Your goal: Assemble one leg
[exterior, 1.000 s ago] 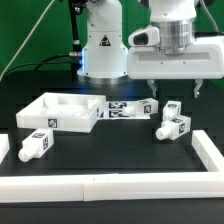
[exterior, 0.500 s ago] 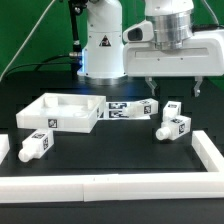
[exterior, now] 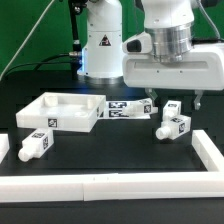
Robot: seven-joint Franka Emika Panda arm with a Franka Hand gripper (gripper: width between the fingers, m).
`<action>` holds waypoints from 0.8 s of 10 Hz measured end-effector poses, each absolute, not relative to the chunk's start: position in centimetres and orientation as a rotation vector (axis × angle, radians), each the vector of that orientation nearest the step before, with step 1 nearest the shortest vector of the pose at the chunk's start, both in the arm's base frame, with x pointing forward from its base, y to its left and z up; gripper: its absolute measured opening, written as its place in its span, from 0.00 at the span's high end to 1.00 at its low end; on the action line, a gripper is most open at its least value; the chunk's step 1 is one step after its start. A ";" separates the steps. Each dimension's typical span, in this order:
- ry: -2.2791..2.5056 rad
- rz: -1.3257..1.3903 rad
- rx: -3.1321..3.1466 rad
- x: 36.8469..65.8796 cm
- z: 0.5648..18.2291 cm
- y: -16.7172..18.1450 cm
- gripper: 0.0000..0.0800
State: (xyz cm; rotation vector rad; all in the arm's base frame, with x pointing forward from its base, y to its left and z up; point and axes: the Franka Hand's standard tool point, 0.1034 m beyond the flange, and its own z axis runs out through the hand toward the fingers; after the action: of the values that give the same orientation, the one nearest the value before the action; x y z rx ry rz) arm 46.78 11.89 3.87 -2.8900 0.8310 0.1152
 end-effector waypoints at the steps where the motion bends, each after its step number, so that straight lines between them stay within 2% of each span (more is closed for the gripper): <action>1: 0.846 0.101 -2.895 46.6 2.4 12.1 0.19; 3: 0.855 0.099 -2.902 46.1 1.0 12.1 0.19; 5: 0.850 0.097 -2.906 45.9 0.8 12.4 0.19; 7: 0.850 0.097 -2.906 45.9 0.8 12.4 0.53; 8: 0.850 0.096 -2.906 45.9 0.8 12.4 0.65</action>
Offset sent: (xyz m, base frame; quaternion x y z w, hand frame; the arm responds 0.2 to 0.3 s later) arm -0.0150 0.0059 -0.0181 -0.0233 0.0335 0.0171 0.9990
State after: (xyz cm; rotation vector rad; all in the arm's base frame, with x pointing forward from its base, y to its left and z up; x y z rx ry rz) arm 45.94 12.40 0.82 -2.9064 0.8497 0.0963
